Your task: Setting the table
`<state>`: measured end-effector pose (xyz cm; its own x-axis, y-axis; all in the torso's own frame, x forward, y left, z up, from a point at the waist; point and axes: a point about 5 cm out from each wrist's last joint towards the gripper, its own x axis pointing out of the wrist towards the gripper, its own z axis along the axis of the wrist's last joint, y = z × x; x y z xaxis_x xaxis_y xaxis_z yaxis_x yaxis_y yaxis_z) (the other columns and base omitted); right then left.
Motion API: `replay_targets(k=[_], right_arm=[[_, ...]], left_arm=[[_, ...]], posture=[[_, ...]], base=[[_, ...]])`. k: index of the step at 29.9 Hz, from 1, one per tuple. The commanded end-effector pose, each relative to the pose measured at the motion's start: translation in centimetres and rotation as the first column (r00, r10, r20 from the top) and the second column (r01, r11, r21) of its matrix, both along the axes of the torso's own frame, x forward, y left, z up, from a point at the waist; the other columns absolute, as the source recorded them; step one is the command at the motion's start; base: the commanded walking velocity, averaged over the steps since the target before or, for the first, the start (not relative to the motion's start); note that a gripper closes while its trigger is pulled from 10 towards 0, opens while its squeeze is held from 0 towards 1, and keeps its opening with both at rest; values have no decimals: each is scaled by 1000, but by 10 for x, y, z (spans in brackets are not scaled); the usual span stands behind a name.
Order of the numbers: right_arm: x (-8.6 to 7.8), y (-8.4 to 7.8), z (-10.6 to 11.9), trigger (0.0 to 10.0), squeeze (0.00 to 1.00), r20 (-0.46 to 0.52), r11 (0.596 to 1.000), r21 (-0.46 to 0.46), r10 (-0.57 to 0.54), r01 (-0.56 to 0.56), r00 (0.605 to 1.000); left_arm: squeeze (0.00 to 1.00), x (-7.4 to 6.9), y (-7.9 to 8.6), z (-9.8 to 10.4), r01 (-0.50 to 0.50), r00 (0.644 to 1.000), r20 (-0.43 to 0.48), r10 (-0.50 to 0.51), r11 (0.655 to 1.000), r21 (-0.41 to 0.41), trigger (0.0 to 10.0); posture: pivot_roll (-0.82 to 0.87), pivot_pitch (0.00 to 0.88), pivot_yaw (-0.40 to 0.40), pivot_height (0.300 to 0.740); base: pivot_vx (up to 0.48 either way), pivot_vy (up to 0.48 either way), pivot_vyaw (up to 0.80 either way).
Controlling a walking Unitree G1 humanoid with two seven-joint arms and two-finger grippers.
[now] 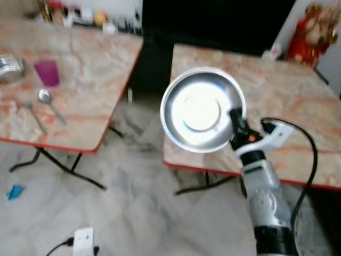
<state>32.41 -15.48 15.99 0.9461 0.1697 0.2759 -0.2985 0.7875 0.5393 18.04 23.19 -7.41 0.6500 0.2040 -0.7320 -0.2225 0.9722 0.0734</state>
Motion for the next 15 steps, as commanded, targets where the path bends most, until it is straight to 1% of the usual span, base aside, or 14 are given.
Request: replay_targets(k=[1, 5, 9, 11, 12, 14, 15], right_arm=[[-2, -13, 0, 10000, 0, 1, 999, -2, -48, 48, 999], [-2, -15, -1, 10000, 0, 0, 998, -1, -57, 57, 998], [-2, -25, 0, 10000, 0, -3, 993, -5, -119, 119, 993], [1, -40, 0, 10000, 0, -28, 974, 12, -227, 228, 973], [2, -55, 0, 10000, 0, -55, 940, 20, -338, 339, 940], [2, -62, 0, 10000, 0, -63, 921, 15, -388, 389, 920], [1, -73, 0, 10000, 0, -86, 892, 46, -445, 450, 891]], left_arm=[[0, -4, -10, -5, 7, 1000, -22, -8, 999, -33, 10000], [0, -3, -12, -5, 13, 1000, -21, -14, 999, -42, 10000], [0, -2, -14, -5, 22, 1000, -16, -22, 999, -47, 10000], [0, -2, -14, -4, 22, 1000, -15, -23, 999, -49, 10000], [0, -2, -14, -4, 24, 1000, -15, -25, 999, -49, 10000], [0, -2, -14, -4, 25, 1000, -15, -26, 998, -49, 10000], [0, -2, -14, -4, 26, 1000, -16, -26, 998, -49, 10000]], posture=[[58, 95, -94, 740], [58, 94, -93, 740], [60, 95, -93, 740], [59, 96, -92, 740], [57, 97, -91, 740], [57, 97, -91, 740], [59, 99, -91, 740]], base=[[0, 0, 0], [0, 0, 0], [0, 0, 0], [0, 0, 0], [0, 0, 0], [0, 0, 0], [0, 0, 0]])
